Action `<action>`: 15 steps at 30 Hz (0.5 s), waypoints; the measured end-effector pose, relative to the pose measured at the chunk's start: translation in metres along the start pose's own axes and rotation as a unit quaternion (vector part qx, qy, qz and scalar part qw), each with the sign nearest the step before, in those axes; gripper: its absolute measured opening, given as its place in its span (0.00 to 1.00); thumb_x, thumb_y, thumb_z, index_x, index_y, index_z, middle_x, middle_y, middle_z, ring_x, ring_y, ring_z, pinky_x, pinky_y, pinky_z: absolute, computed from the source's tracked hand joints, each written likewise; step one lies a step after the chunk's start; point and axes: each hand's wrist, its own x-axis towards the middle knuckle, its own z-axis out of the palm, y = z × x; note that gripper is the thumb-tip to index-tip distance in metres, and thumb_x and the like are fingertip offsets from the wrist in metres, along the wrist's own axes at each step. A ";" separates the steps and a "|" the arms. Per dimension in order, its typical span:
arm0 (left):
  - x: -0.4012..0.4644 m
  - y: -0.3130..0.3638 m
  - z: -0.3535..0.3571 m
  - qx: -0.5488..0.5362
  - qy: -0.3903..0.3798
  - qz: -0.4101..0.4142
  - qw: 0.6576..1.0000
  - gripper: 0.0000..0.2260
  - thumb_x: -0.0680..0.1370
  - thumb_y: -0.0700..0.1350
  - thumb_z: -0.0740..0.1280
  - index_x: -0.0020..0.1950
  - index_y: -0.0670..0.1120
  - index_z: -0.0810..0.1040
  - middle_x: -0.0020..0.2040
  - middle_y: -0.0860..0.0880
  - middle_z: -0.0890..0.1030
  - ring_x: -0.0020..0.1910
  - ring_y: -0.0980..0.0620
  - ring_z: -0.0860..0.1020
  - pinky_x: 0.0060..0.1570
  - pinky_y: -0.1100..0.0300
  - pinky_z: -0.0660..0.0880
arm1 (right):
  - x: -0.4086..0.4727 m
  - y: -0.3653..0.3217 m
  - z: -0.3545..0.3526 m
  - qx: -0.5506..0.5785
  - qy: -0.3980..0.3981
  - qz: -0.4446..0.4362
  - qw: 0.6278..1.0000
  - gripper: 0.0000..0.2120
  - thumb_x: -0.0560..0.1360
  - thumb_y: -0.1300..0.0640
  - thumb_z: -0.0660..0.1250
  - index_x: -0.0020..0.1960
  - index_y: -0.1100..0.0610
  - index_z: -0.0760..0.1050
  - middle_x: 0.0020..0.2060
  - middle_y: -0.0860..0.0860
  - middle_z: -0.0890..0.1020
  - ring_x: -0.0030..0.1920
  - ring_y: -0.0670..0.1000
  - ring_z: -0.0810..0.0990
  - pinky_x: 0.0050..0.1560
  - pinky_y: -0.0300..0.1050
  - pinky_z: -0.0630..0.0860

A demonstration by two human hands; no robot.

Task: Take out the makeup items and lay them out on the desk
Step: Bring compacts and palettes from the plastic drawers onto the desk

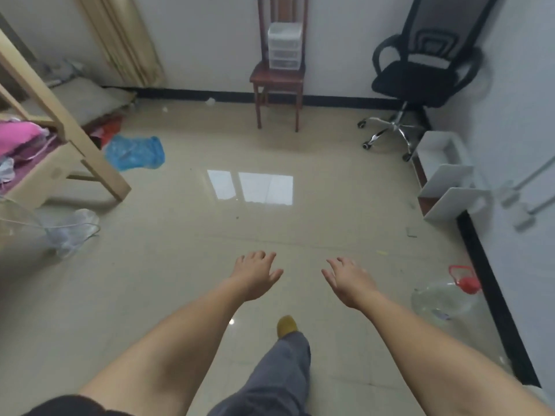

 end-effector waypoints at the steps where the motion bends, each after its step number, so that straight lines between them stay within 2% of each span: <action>1: 0.023 0.001 -0.009 -0.001 -0.003 0.006 1.000 0.25 0.80 0.59 0.51 0.74 0.48 0.58 0.71 0.44 0.67 0.69 0.43 0.64 0.68 0.47 0.60 | 0.019 0.006 -0.011 0.001 -0.001 0.004 1.000 0.23 0.81 0.43 0.47 0.72 0.53 0.61 0.70 0.55 0.66 0.70 0.56 0.64 0.66 0.53 0.66; 5: 0.113 0.008 -0.056 -0.020 -0.042 0.022 0.999 0.25 0.81 0.59 0.50 0.74 0.47 0.57 0.70 0.42 0.67 0.68 0.42 0.67 0.67 0.47 0.62 | 0.087 0.031 -0.057 0.002 -0.015 0.017 1.000 0.23 0.81 0.43 0.47 0.71 0.53 0.62 0.68 0.54 0.69 0.68 0.56 0.66 0.64 0.52 0.68; 15: 0.304 0.017 -0.169 0.000 -0.038 0.058 0.998 0.25 0.81 0.59 0.50 0.74 0.48 0.58 0.70 0.43 0.68 0.67 0.43 0.67 0.67 0.48 0.62 | 0.260 0.083 -0.164 0.049 -0.024 0.046 0.997 0.23 0.81 0.43 0.47 0.71 0.52 0.61 0.68 0.55 0.68 0.69 0.56 0.66 0.64 0.54 0.68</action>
